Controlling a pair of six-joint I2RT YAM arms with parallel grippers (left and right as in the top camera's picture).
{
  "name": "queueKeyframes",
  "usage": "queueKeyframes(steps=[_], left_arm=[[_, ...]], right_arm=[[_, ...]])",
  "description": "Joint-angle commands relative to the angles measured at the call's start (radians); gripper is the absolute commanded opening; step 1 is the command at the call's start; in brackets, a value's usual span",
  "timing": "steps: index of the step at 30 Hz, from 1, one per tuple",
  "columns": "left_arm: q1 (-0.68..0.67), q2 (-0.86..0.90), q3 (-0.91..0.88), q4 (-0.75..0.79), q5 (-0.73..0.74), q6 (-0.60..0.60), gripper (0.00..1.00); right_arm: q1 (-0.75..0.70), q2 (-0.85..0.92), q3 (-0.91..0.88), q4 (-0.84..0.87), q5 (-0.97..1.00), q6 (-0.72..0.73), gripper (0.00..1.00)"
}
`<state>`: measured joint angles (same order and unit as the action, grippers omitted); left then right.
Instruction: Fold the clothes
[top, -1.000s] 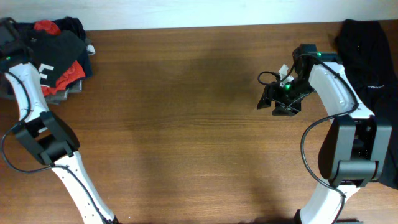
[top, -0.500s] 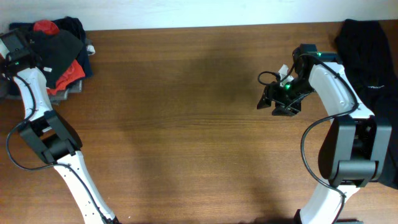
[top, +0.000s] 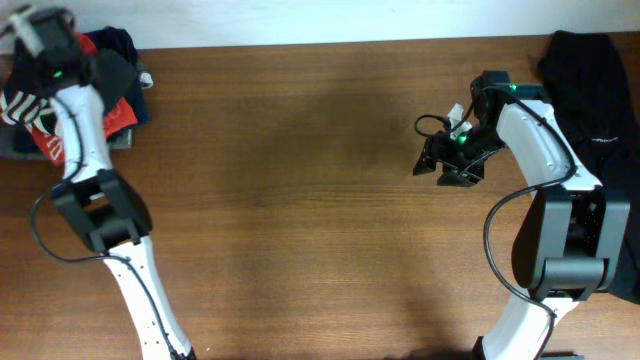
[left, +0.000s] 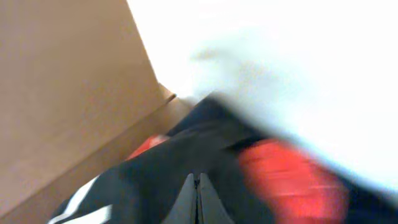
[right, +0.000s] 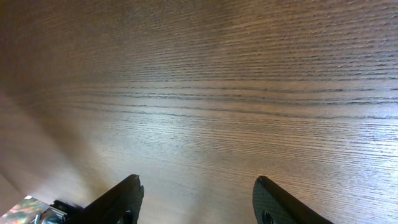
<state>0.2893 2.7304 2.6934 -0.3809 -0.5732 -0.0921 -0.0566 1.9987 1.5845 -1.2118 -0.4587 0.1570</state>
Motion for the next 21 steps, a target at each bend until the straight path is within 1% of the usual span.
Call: queueKeyframes(steps=[1,6,13,16,18,21], left_arm=[[-0.049,-0.062,0.024,-0.024,0.0,0.011,0.01],[-0.066,-0.06,0.022,-0.077,0.0,0.002,0.0],[-0.037,-0.06,-0.005,-0.103,0.002,-0.027,0.01],[-0.024,-0.059,-0.051,-0.102,0.006,-0.038,0.0],[-0.017,-0.058,-0.093,-0.096,0.008,-0.069,0.01],[-0.004,-0.058,-0.179,-0.037,0.014,-0.102,0.0]], right_arm=[[-0.003,0.004,-0.004,-0.006,-0.012,0.001,0.62],[-0.003,0.004,-0.004,-0.012,-0.012,0.001,0.62],[-0.003,0.004,-0.004,-0.003,-0.012,0.002,0.62],[-0.003,0.004,-0.004,-0.003,-0.012,0.002,0.62],[-0.002,0.004,-0.004,-0.004,-0.012,0.002,0.62],[-0.002,0.004,-0.004,-0.005,-0.013,0.002,0.61]])
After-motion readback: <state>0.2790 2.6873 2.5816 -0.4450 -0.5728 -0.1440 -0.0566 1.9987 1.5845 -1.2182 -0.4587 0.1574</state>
